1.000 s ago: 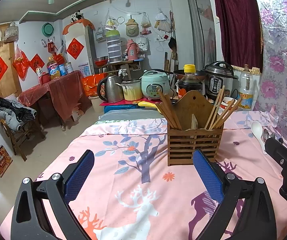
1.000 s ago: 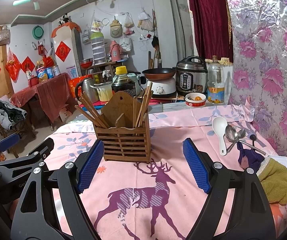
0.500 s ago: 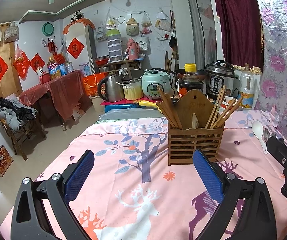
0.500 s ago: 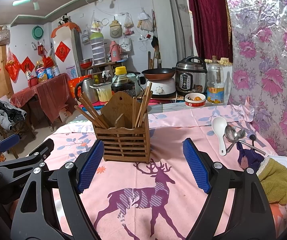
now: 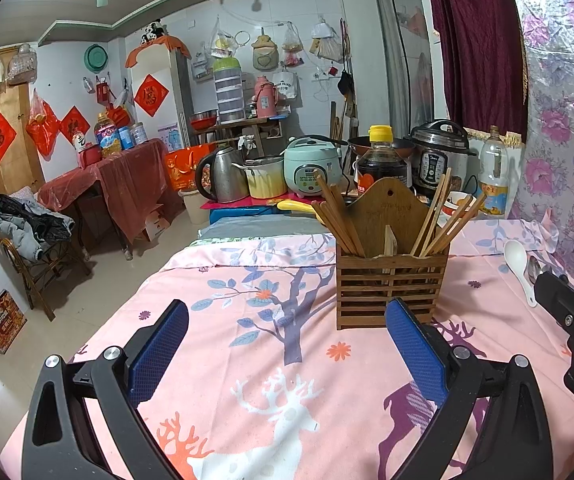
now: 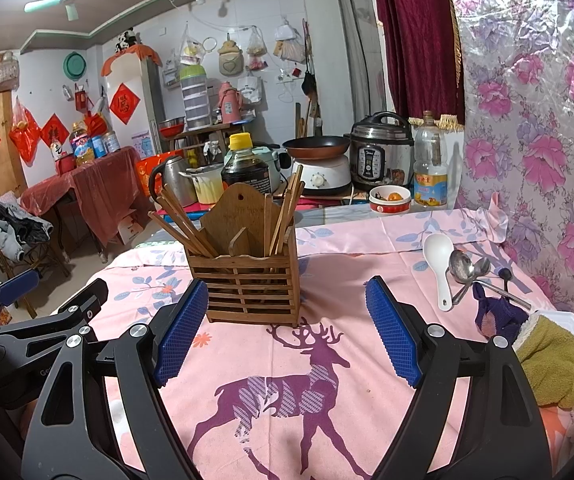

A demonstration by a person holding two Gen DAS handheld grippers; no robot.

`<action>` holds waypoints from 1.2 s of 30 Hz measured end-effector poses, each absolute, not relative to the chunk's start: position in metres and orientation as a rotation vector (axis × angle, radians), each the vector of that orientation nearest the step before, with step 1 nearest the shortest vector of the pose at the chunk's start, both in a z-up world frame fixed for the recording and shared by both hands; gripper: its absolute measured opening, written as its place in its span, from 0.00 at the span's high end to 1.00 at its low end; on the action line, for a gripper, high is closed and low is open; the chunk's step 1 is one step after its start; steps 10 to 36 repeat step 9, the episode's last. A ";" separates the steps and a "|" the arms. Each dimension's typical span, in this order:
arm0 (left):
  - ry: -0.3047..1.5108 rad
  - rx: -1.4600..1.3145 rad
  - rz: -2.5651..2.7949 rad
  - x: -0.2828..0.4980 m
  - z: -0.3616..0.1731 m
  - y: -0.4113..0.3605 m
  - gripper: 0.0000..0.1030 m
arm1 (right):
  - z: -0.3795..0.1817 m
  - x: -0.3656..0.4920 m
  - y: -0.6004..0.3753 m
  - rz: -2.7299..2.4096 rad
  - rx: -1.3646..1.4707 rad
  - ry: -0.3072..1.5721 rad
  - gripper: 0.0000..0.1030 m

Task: Organize utensils

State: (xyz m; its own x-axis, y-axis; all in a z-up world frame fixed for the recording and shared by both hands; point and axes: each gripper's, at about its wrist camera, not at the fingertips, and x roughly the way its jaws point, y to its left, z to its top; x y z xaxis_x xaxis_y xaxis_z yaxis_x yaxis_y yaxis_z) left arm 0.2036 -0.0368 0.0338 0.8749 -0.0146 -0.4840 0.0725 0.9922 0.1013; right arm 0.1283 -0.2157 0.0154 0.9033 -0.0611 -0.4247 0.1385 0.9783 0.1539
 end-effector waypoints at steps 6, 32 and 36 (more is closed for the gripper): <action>0.499 0.121 -0.041 0.204 0.032 -0.034 0.06 | 0.015 0.128 -0.216 -0.103 0.186 0.431 0.23; 0.501 0.120 -0.041 0.204 0.032 -0.035 0.06 | 0.015 0.129 -0.216 -0.103 0.185 0.432 0.23; 0.501 0.120 -0.041 0.204 0.032 -0.035 0.06 | 0.015 0.129 -0.216 -0.103 0.185 0.432 0.23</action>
